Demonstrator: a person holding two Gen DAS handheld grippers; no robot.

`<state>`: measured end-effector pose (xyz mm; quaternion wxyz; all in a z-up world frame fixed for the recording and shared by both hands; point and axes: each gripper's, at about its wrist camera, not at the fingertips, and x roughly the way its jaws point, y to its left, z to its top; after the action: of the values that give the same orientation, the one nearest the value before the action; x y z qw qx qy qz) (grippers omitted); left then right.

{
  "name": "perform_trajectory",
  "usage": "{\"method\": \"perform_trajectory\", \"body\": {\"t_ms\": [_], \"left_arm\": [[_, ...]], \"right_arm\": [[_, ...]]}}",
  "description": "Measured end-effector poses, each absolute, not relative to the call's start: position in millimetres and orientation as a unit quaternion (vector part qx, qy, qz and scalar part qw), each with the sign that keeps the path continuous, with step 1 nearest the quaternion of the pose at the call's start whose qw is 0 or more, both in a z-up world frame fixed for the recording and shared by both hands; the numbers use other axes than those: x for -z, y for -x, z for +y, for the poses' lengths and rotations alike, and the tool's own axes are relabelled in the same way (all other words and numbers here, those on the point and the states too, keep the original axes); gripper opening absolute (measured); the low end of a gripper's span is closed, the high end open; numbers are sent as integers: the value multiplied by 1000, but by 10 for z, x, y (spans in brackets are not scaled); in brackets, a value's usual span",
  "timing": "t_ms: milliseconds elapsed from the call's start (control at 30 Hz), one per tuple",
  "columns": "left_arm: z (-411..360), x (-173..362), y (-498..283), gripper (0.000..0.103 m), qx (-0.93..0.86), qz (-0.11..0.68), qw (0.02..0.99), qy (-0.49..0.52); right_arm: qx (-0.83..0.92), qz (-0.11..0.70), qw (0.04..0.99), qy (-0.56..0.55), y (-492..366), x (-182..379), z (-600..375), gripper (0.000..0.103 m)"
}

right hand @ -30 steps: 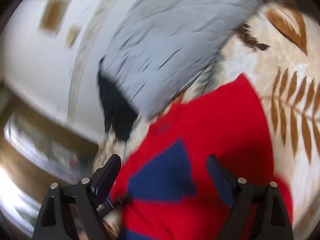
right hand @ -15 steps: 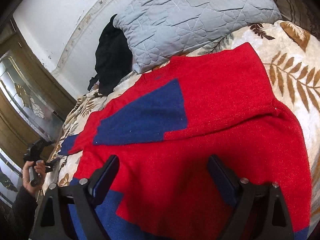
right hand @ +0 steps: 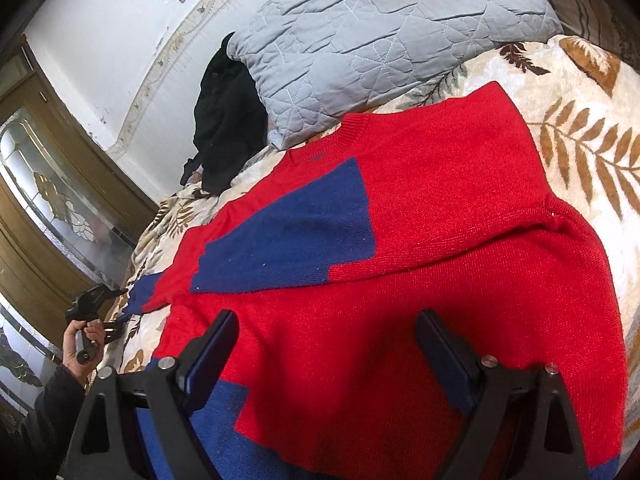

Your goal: Fold small clothes

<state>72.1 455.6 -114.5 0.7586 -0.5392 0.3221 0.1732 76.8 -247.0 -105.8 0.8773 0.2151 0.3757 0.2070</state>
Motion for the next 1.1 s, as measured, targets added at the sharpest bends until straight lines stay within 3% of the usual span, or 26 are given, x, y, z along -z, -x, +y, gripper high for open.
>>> {"method": "perform_trajectory", "body": {"t_ms": [33, 67, 133, 300, 433, 567, 633, 700, 733, 767, 933, 1100], "left_arm": [[4551, 1121, -719, 16, -186, 333, 757, 530], [4536, 1084, -718, 8, -201, 345, 759, 514], [4437, 917, -711, 7, -213, 350, 778, 476], [3538, -92, -834, 7, -154, 311, 882, 319], [2308, -854, -1012, 7, -23, 276, 933, 232], [1019, -1178, -1205, 7, 118, 278, 935, 186], [465, -1136, -1314, 9, 179, 297, 924, 159], [-56, -857, -1485, 25, 234, 350, 898, 127], [-175, -708, -1534, 47, 238, 374, 889, 116], [-266, -477, -1585, 53, 229, 406, 879, 102], [309, 238, -1520, 52, 132, 454, 872, 124], [1154, 600, -1257, 52, 38, 456, 875, 155]], "right_arm": [[-207, 375, 877, -216, -766, 1058, -2474, 92], [-207, 375, 877, -216, -762, 1056, -2471, 92], [-208, 375, 877, -217, -764, 1056, -2476, 92], [-212, 370, 876, -223, -759, 1055, -2495, 92], [-216, 366, 875, -230, -753, 1054, -2518, 92], [-221, 360, 874, -240, -742, 1050, -2546, 92], [-224, 357, 873, -246, -740, 1049, -2564, 92], [-227, 352, 872, -255, -733, 1046, -2587, 92], [-229, 349, 871, -259, -731, 1043, -2598, 92], [-231, 347, 870, -262, -730, 1038, -2606, 92], [-237, 333, 866, -287, -703, 1011, -2684, 92], [-231, 328, 856, -326, -672, 942, -2802, 92]]}}
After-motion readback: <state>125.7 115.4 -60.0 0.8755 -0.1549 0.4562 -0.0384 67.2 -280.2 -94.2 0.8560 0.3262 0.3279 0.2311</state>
